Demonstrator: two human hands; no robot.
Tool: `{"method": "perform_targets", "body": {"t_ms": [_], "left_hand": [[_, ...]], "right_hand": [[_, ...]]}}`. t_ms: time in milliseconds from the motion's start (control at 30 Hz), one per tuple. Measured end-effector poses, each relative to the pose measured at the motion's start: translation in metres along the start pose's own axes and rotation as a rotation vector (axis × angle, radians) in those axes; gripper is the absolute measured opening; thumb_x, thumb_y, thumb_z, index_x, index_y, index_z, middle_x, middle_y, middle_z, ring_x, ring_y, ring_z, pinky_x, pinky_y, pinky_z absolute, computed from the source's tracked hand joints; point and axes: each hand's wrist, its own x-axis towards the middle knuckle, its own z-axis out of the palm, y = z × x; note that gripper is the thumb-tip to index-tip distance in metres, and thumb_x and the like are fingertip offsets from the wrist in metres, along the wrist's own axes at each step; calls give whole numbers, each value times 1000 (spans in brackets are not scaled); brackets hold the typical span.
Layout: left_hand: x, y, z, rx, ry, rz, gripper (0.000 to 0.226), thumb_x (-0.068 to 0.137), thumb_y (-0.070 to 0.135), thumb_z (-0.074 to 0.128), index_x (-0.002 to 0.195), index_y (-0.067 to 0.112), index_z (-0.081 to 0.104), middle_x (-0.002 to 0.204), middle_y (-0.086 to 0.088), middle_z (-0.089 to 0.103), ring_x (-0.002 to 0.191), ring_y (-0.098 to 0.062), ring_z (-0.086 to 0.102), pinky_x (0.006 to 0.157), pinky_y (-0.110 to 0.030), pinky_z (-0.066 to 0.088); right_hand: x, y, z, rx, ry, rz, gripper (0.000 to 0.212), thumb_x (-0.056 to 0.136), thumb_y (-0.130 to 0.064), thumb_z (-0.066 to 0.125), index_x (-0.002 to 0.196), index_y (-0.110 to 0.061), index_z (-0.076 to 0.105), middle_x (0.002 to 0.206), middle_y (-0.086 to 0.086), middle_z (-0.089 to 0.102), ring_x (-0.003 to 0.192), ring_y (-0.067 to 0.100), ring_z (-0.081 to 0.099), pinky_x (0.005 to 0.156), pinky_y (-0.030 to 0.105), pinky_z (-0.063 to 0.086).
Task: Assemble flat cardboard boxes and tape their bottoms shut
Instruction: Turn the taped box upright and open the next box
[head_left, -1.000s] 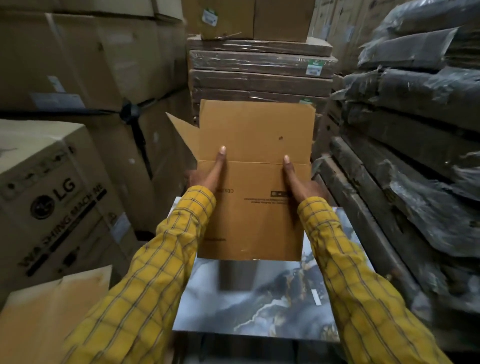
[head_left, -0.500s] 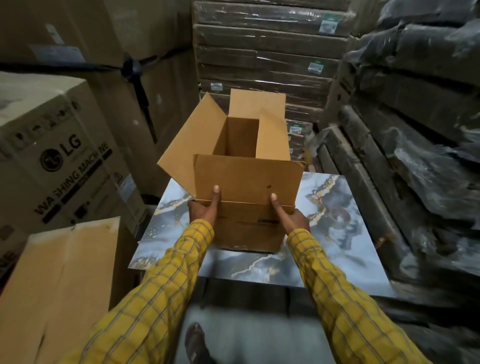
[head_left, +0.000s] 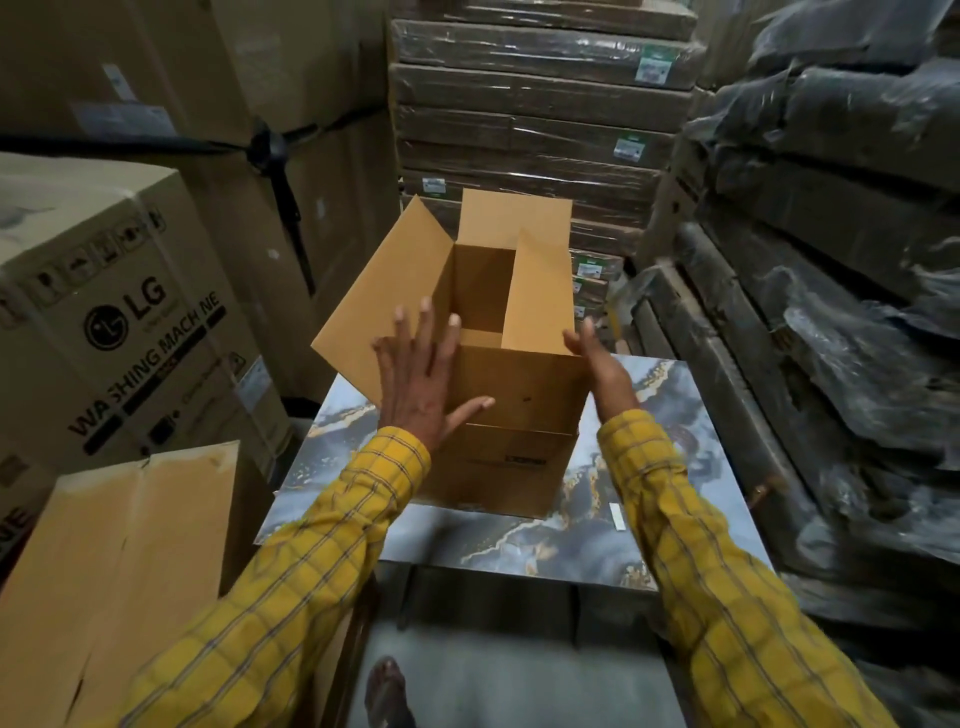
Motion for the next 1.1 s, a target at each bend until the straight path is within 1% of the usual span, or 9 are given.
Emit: {"method": "perform_targets", "body": {"t_ms": [133, 233, 333, 433, 533, 633, 800, 933, 1100], "left_hand": [[6, 0, 2, 68, -37, 168, 103, 82, 76, 55, 157, 13, 25, 166, -17, 8, 153, -39, 0, 120, -61, -3], [5, -1, 5, 84, -46, 163, 102, 83, 77, 52, 157, 12, 25, 166, -17, 11, 153, -39, 3, 120, -62, 0], [5, 0, 6, 103, -28, 159, 103, 82, 79, 51, 157, 12, 27, 165, -17, 15, 153, -39, 6, 120, -63, 1], [4, -1, 6, 103, -7, 170, 103, 81, 78, 54, 156, 11, 29, 164, -18, 17, 152, -39, 8, 120, -63, 1], [3, -3, 8, 90, 4, 174, 99, 83, 77, 50, 155, 12, 31, 164, -17, 19, 152, -38, 9, 119, -64, 6], [4, -2, 10, 44, 47, 183, 87, 89, 72, 45, 153, 14, 34, 162, -16, 25, 152, -37, 14, 119, -65, 10], [13, -2, 17, -42, 110, 167, 64, 93, 54, 51, 142, 14, 48, 150, -14, 42, 147, -36, 27, 119, -63, 13], [35, -2, 32, -62, 31, 103, 58, 93, 55, 45, 133, 14, 52, 136, -12, 48, 140, -35, 34, 120, -60, 10], [55, -10, 61, -21, -165, 60, 65, 94, 62, 30, 138, 18, 48, 136, -8, 48, 139, -32, 34, 121, -58, 7]], "right_hand": [[41, -62, -2, -203, -468, 81, 62, 95, -70, 36, 127, -29, 70, 141, -7, 60, 136, 19, 44, 114, 44, 17], [58, -92, 32, -436, -605, 183, 52, 103, -53, 39, 129, -18, 68, 145, 0, 57, 147, 21, 33, 120, 44, 8], [63, -93, 63, -653, -603, 270, 57, 104, -51, 40, 140, -10, 57, 148, 4, 54, 142, 23, 37, 112, 39, 23], [75, -81, 71, -824, -617, 324, 68, 98, -66, 39, 132, -12, 63, 141, 10, 57, 117, 27, 52, 97, 40, 34], [83, -87, 64, -1136, -569, 110, 74, 99, -68, 31, 114, -10, 74, 120, 11, 66, 104, 25, 58, 89, 39, 40], [91, -96, 43, -1352, -387, -115, 68, 100, -63, 40, 90, -7, 78, 94, 7, 73, 89, 23, 66, 89, 38, 51], [100, -93, -13, -1604, -184, -66, 56, 99, -57, 50, 115, -6, 67, 110, 11, 69, 101, 29, 64, 84, 37, 52], [105, -55, -36, -1425, -159, 174, 80, 98, -70, 30, 108, -4, 73, 107, 15, 71, 93, 31, 61, 86, 38, 48], [95, -9, -32, -1008, -90, 268, 110, 85, -86, 3, 130, -8, 65, 138, 24, 57, 122, 39, 55, 103, 45, 39]]}}
